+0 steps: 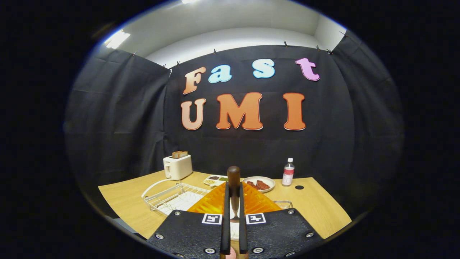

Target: Take the plate from the dish rack, then take the spoon from the basket and place it into the plate.

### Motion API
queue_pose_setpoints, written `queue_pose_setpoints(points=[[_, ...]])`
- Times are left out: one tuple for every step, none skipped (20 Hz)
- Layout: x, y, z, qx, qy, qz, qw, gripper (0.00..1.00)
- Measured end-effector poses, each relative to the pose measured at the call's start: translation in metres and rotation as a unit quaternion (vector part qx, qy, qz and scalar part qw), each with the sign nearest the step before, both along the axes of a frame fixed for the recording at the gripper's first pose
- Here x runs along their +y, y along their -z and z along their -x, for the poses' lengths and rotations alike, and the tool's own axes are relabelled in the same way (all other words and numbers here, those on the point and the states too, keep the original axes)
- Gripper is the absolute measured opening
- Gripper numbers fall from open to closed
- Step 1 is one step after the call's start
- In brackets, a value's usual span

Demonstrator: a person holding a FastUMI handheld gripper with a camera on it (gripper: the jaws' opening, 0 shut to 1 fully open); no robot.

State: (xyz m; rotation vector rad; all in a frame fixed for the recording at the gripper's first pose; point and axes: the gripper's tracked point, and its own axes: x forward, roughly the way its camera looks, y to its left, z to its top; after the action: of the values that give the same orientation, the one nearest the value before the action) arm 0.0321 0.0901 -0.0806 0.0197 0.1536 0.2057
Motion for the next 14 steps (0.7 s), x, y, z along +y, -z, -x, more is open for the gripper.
queue_pose_setpoints(points=[[0.006,0.007,0.004,0.007,-0.009,-0.001,1.000,0.10],[0.012,0.013,0.009,0.014,-0.017,-0.002,1.000,0.10],[0.018,0.020,0.010,0.019,-0.025,-0.002,0.999,0.10],[0.023,0.024,0.012,0.024,-0.031,-0.002,0.999,0.10],[0.028,0.027,0.015,0.028,-0.037,-0.005,0.999,0.10],[0.035,0.031,0.019,0.032,-0.044,-0.010,0.998,0.10],[0.042,0.036,0.022,0.036,-0.053,-0.014,0.998,0.10],[0.048,0.042,0.025,0.042,-0.061,-0.017,0.997,0.10],[0.053,0.048,0.028,0.047,-0.069,-0.017,0.996,0.10],[0.057,0.052,0.031,0.052,-0.074,-0.018,0.996,0.10],[0.060,0.057,0.034,0.057,-0.077,-0.019,0.995,0.10],[0.064,0.063,0.035,0.062,-0.080,-0.022,0.995,0.10],[0.068,0.068,0.038,0.071,-0.085,-0.024,0.994,0.10],[0.071,0.073,0.040,0.077,-0.090,-0.027,0.993,0.10]])
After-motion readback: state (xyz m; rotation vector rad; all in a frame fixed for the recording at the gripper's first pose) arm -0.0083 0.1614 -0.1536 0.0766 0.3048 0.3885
